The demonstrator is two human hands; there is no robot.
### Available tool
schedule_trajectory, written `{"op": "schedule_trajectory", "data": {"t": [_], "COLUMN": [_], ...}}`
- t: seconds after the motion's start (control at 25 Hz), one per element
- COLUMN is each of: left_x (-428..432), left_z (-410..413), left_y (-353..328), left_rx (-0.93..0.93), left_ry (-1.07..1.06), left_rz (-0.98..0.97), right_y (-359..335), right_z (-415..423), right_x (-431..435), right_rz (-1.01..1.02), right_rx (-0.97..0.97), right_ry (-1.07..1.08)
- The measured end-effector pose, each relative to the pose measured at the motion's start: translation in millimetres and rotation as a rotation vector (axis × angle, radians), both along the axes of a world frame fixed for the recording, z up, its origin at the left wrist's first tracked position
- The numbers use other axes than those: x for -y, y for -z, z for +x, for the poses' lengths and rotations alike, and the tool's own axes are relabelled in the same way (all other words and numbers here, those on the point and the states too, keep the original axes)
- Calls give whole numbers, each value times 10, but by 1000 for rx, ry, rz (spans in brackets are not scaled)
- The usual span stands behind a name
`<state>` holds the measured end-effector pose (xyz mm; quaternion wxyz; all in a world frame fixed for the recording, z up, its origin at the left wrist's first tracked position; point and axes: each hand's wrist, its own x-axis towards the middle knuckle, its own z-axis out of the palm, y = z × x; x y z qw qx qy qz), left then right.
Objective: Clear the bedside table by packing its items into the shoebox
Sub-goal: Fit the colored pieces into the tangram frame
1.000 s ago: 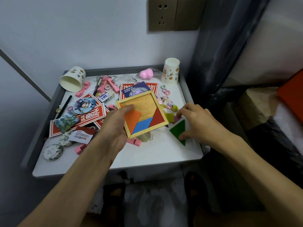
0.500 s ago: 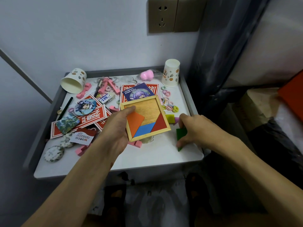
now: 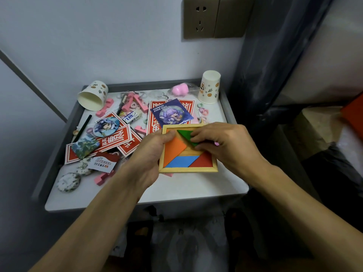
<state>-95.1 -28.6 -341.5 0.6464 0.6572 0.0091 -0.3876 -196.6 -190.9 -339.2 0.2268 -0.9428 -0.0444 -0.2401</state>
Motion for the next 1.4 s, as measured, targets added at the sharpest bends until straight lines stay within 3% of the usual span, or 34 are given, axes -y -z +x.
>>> {"op": "schedule_trajectory", "data": {"t": [0.32,0.44,0.64,0.72,0.84,1.04,1.4], "left_x": [18,13,-8,-43,-87,-110,-135], "left_z": [-47,-25,15,58,137,171,183], "left_y": [41,49,60,42,29,20,40], "left_rx": [32,25,37,-3,-29,-71,-52], "left_ry": [58,51,-24,-111,-235,-260,-267], "left_rz": [-47,-36,-28,-68,-117,-135,-129], "right_y": [-24,-20,40,125,289,347,285], "right_z": [64,73,110,91,59,96,77], "right_x": [-76,-71,147,302,372,251,124], "right_rz": [76,111,387,228,-5,-1,-131], "right_rx": [-139,-136,-67,-180,-451,-440,-660], "right_ry": [-37,85,371,486,464,461,581]}}
